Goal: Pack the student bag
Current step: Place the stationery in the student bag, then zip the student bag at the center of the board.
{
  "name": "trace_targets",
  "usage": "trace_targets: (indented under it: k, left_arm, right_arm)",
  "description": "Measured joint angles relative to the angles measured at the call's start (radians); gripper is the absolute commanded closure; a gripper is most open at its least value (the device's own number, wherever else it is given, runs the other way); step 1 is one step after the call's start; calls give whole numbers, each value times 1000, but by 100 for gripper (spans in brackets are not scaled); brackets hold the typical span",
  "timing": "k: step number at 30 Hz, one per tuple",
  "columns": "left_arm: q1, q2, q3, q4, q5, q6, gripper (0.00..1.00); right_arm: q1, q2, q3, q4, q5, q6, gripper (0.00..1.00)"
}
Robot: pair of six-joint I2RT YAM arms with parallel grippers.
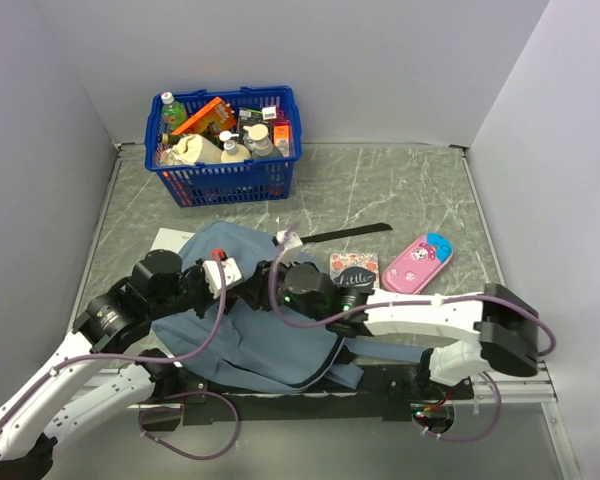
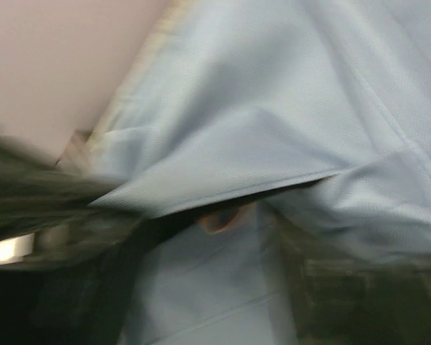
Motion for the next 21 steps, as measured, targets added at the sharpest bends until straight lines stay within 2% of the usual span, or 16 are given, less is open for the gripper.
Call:
trace_targets:
  k: [1,6,21]
  left_arm:
    - [0,3,0,1,5,0,99]
    - [2,24,-1,-5,13,-1,99]
    - [3,25,-1,-3,39,-1,99]
  right_arm:
    - [7,-32,-16,23,-17,11,100]
    - [29,-71,-22,81,-51,16,100]
    - [33,-52,-95,22,-32,14,100]
